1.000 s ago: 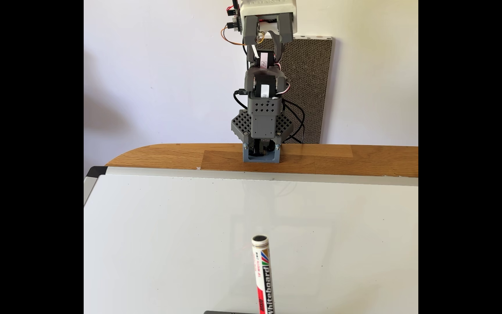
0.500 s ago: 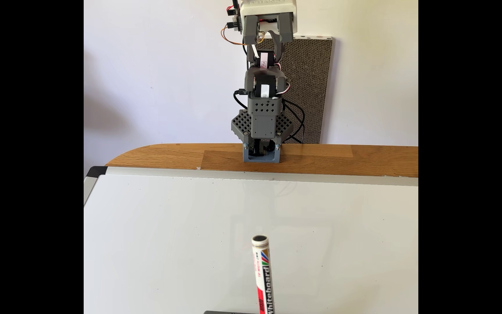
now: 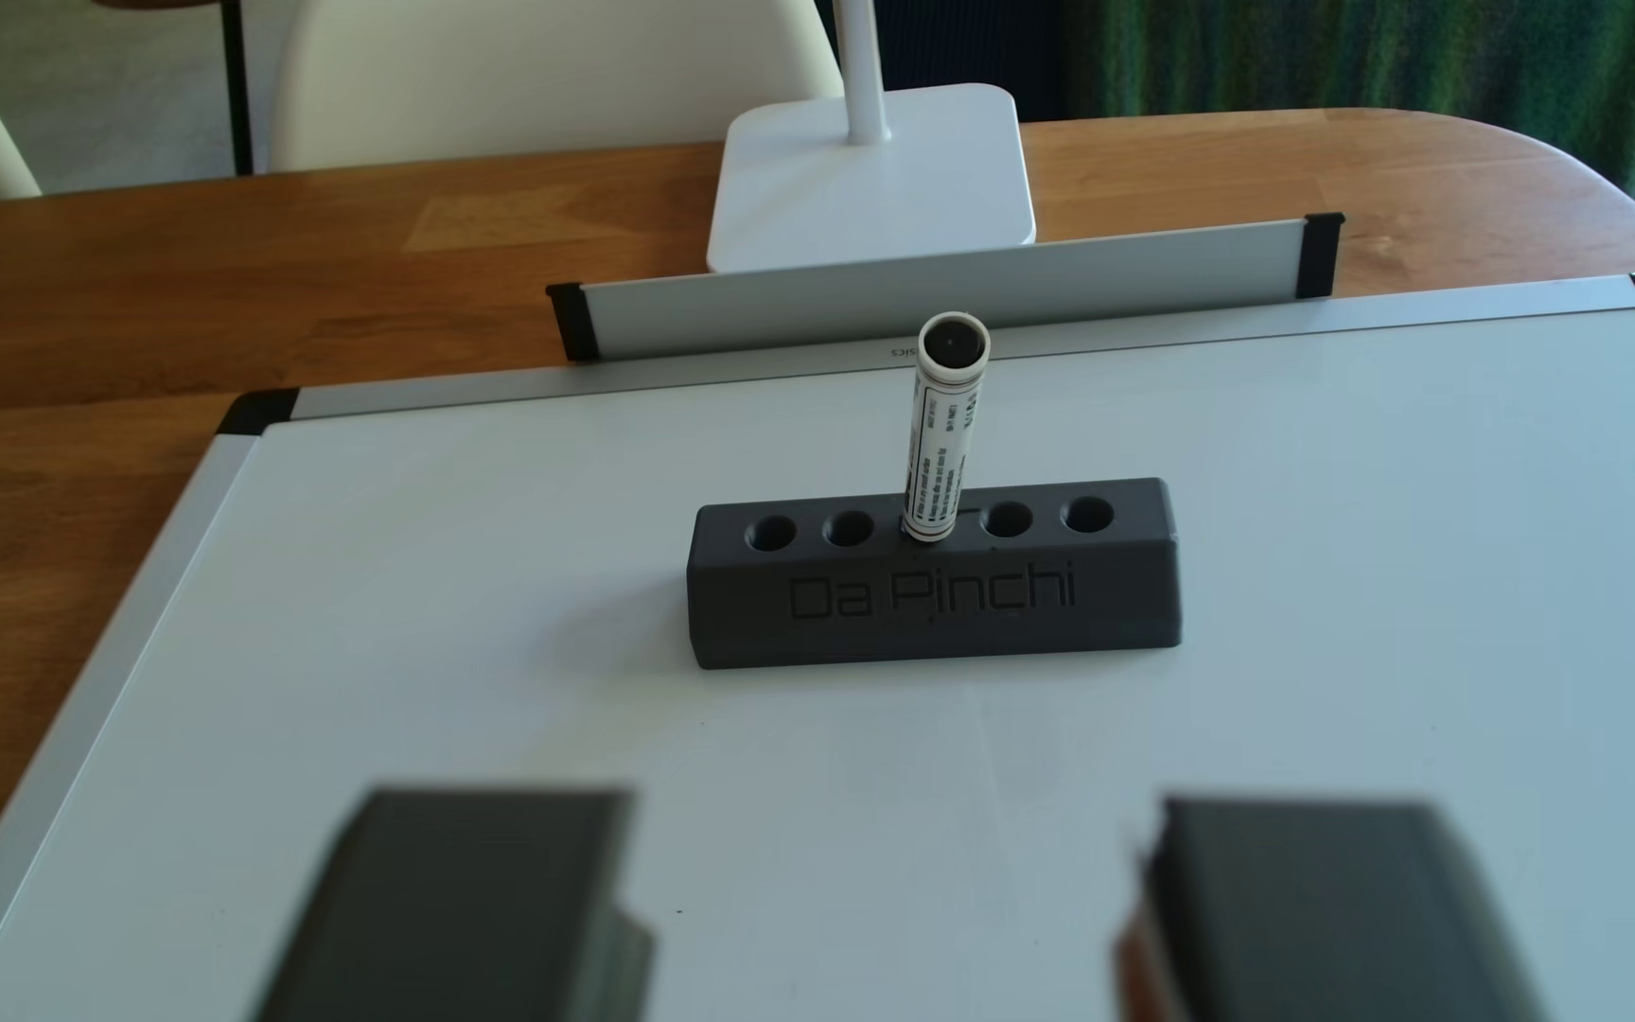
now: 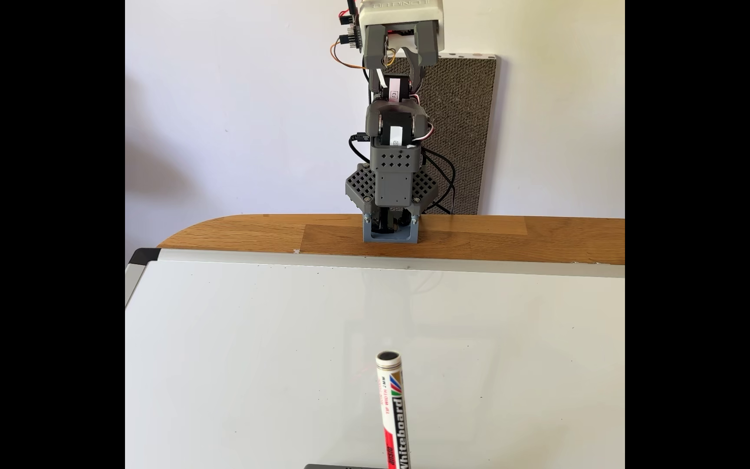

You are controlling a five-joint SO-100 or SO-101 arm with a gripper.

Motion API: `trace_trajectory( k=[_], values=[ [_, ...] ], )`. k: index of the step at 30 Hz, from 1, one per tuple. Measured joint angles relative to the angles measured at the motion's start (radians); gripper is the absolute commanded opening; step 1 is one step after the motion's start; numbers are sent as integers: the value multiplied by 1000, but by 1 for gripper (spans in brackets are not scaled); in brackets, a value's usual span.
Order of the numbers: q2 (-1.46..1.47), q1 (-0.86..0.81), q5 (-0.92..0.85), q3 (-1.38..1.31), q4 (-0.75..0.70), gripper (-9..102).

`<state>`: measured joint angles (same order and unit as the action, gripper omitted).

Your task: Draw a face

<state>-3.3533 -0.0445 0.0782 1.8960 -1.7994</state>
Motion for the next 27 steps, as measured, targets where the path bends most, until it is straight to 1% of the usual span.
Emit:
trace_trajectory(
  k=[16,21,27],
  values=[
    [5,-5,0,0,0,102],
    [167,-61,0,-11,132,102],
    [548,-58,0,-60,341,102]
  ],
)
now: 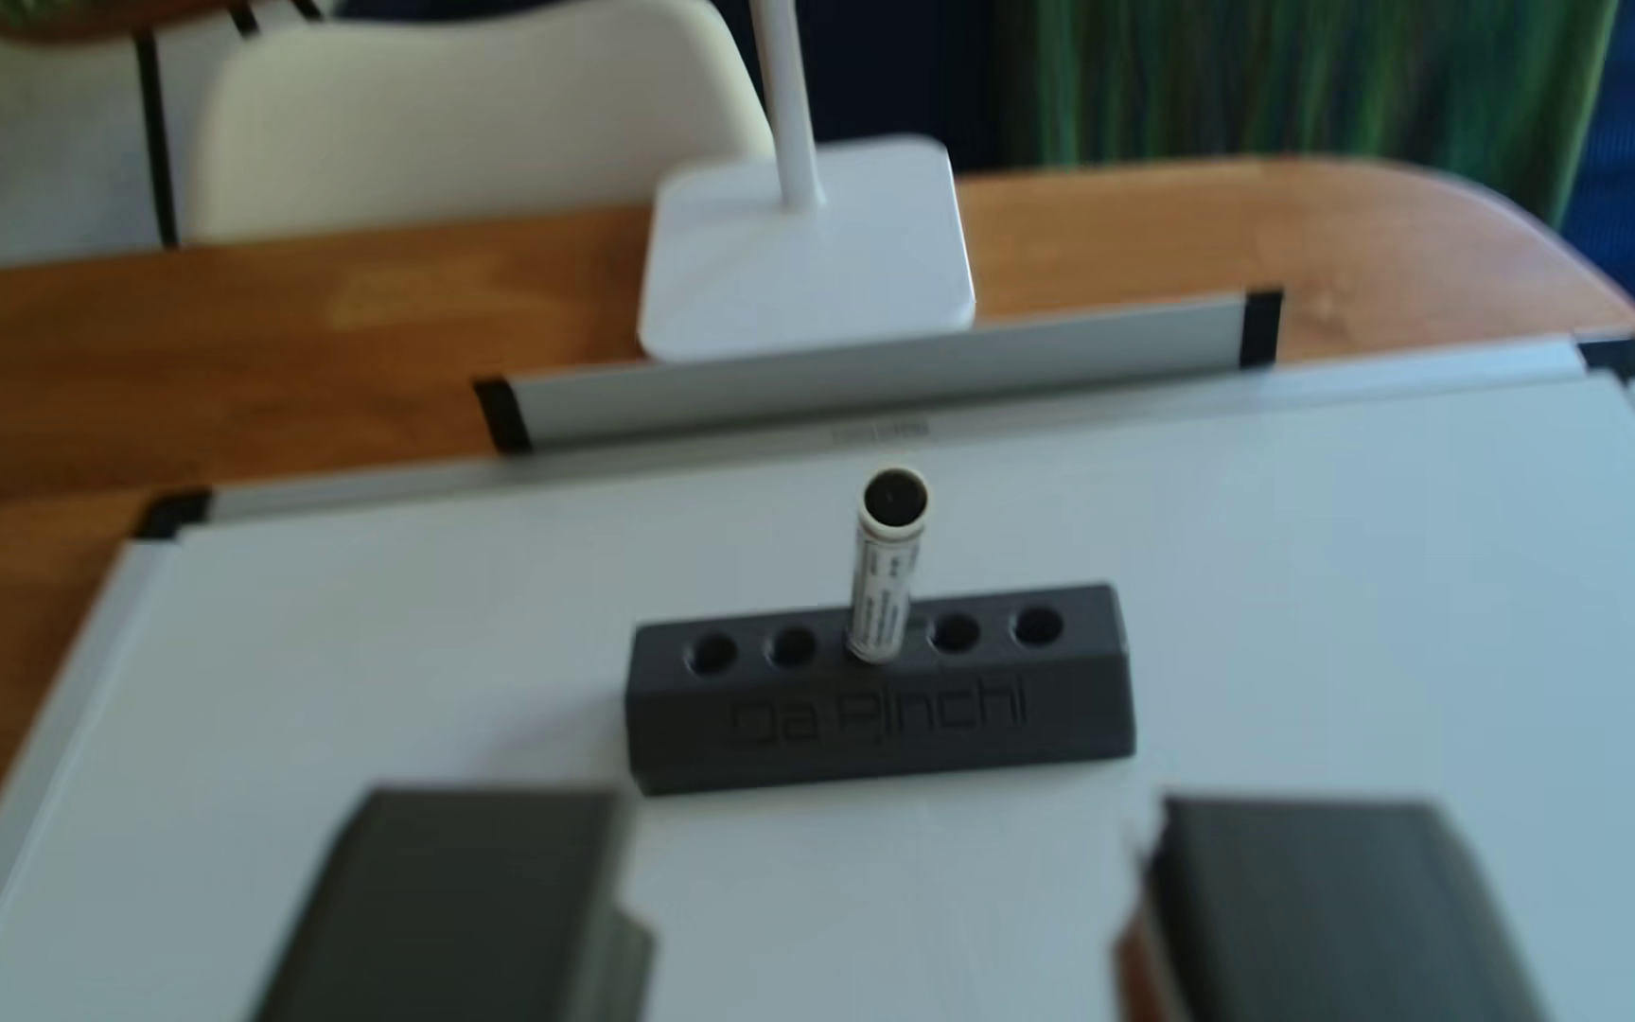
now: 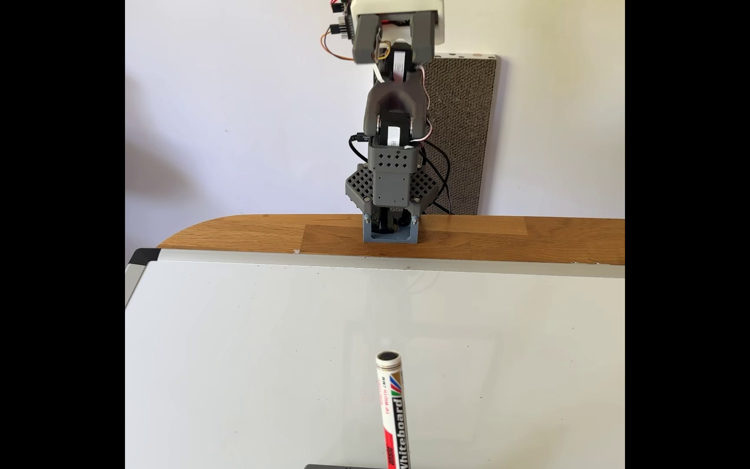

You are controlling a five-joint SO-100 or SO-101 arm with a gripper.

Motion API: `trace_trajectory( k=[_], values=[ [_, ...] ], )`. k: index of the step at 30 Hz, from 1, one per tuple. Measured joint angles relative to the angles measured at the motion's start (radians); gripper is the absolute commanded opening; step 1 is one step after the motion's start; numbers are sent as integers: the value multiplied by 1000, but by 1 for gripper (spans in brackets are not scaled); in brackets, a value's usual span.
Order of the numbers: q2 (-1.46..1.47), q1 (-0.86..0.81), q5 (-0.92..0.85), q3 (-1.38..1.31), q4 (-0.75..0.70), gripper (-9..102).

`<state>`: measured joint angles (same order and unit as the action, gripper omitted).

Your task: Draw a face

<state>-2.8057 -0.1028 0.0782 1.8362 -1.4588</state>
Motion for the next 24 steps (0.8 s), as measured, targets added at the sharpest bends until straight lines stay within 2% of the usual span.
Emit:
trace_trajectory(
  k=[15,24],
  values=[
    [813,57,-169,-308,331,102],
    [1197,80,-173,-554,388,102]
  ],
)
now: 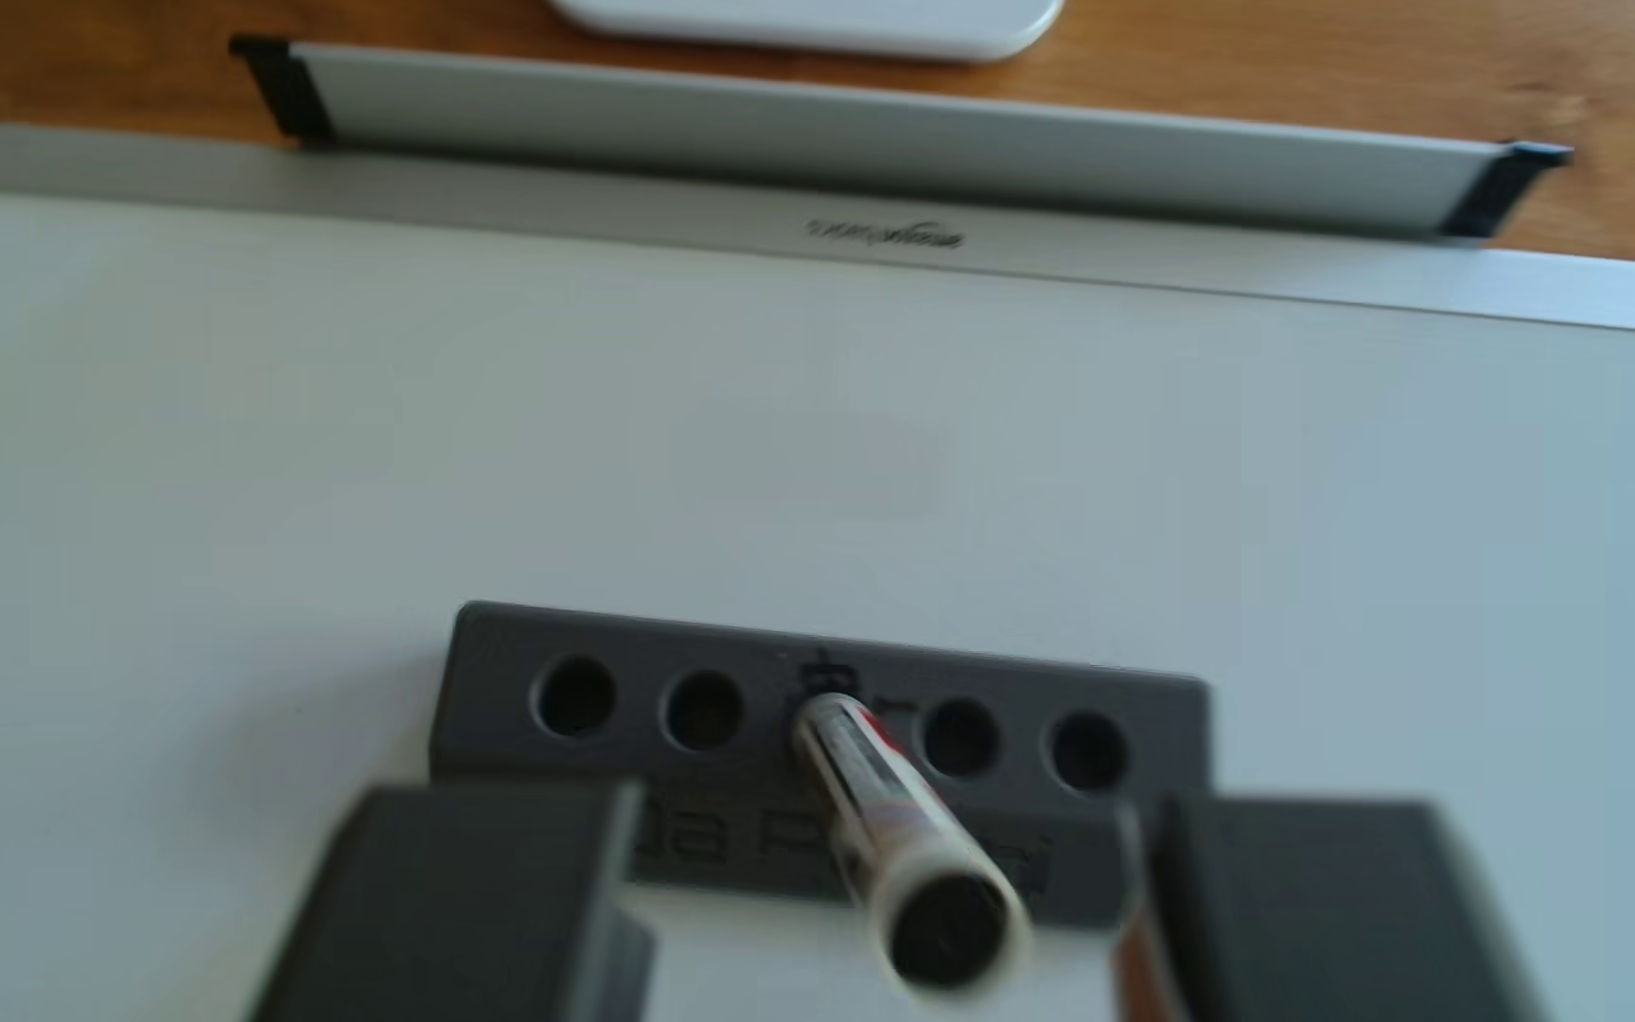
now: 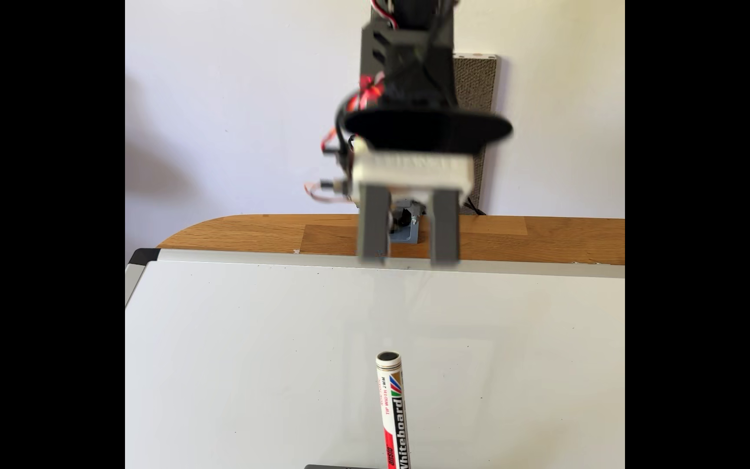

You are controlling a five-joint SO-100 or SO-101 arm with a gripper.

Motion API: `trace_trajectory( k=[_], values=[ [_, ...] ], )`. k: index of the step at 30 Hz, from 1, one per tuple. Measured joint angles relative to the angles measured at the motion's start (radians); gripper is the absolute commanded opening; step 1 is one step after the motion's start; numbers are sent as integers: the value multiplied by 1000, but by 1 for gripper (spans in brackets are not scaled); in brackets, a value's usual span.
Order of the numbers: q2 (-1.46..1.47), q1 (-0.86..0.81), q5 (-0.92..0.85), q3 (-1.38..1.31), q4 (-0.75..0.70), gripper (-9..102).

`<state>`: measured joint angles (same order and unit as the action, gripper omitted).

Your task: Draw a face

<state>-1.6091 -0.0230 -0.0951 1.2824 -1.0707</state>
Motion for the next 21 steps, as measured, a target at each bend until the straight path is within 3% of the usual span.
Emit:
trace_trajectory(
  k=[8,21],
  values=[
    [210,-14,-34,-156,8,102],
    [325,-37,-51,-175,8,102]
  ],
)
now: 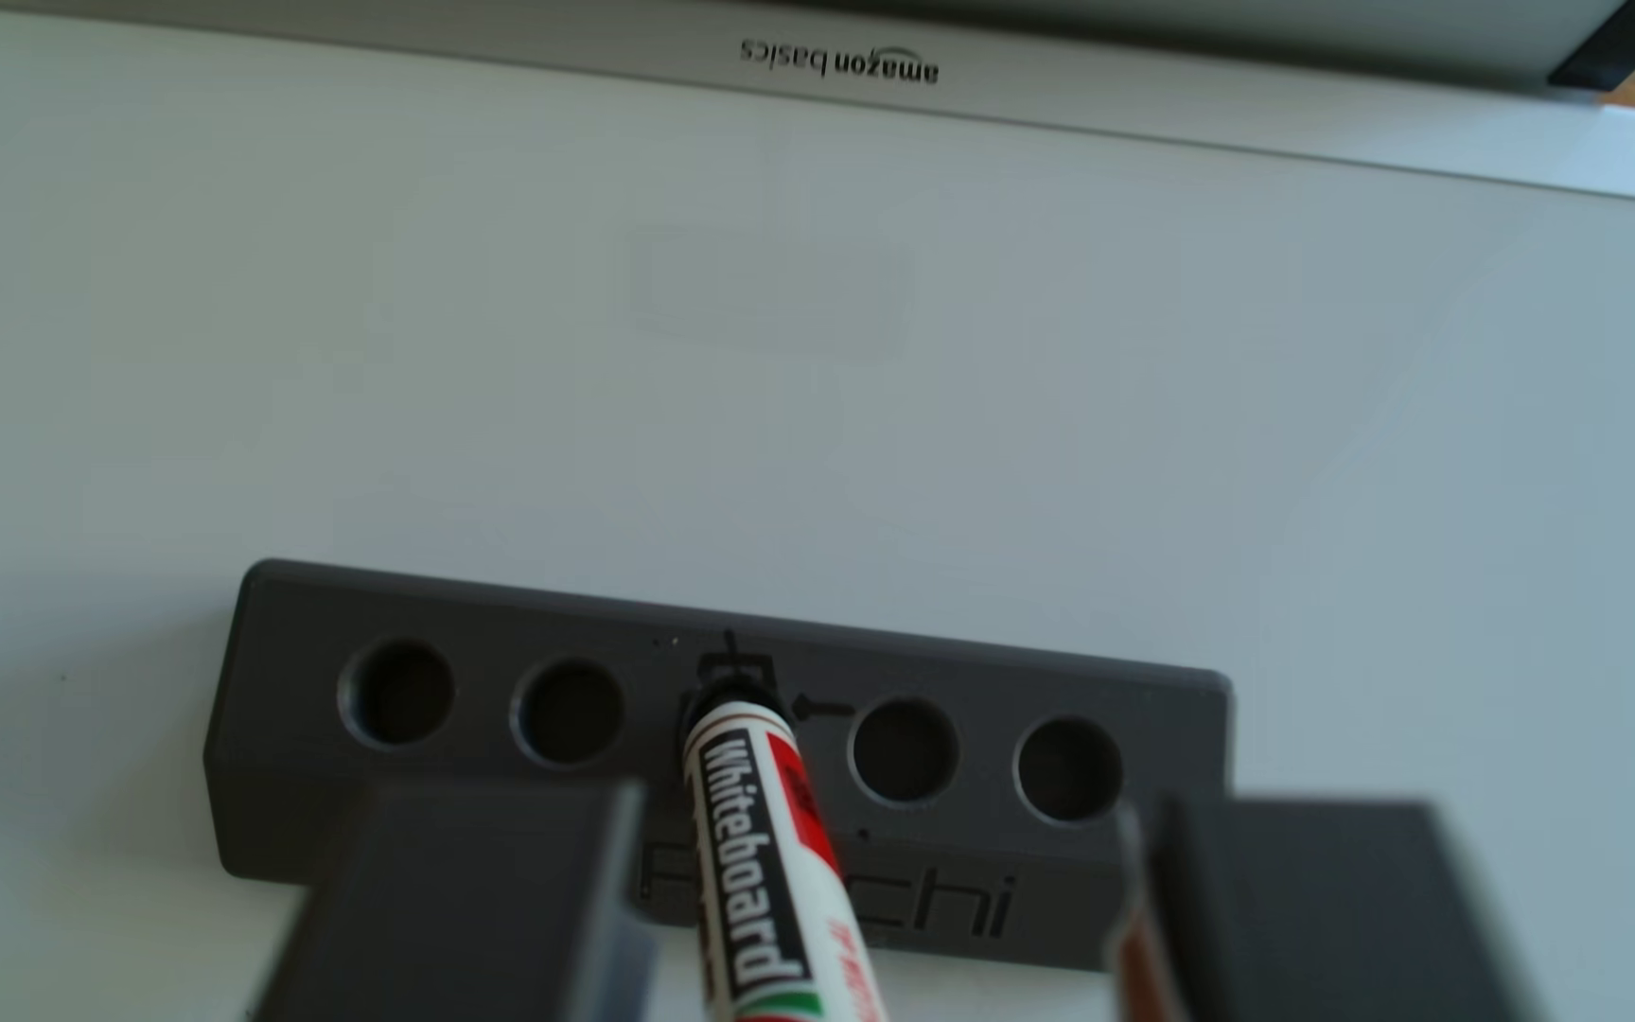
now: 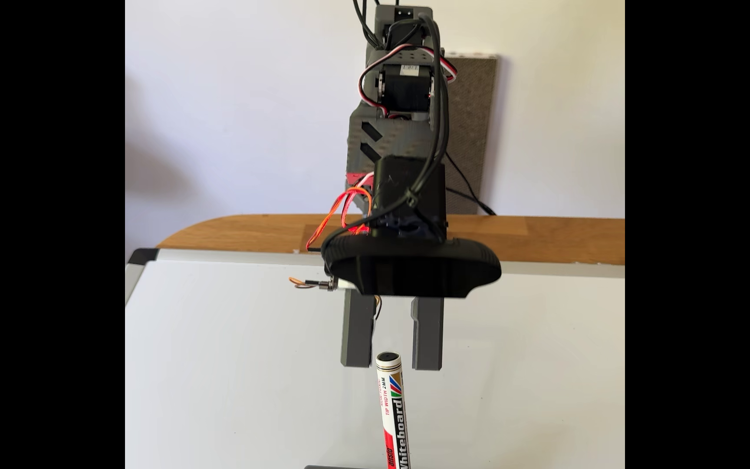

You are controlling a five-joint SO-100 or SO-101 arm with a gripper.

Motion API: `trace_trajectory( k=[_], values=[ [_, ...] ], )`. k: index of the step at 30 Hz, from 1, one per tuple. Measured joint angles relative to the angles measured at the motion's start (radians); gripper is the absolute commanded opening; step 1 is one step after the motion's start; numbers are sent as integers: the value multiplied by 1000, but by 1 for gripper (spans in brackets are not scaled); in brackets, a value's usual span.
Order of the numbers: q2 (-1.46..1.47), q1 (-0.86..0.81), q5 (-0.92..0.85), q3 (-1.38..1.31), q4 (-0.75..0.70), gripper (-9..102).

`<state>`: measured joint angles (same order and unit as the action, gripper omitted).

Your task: Draw a face

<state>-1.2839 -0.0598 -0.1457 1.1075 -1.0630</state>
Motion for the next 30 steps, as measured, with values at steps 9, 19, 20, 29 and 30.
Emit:
trace_trajectory(
  k=[9,19,20,29,30],
  values=[
    [40,0,-51,0,-14,102],
    [40,-8,-98,-5,-77,102],
    [40,-8,-101,-5,-84,102],
    [40,-8,-104,-25,-120,102],
    [40,-8,-114,-25,-121,102]
  ],
)
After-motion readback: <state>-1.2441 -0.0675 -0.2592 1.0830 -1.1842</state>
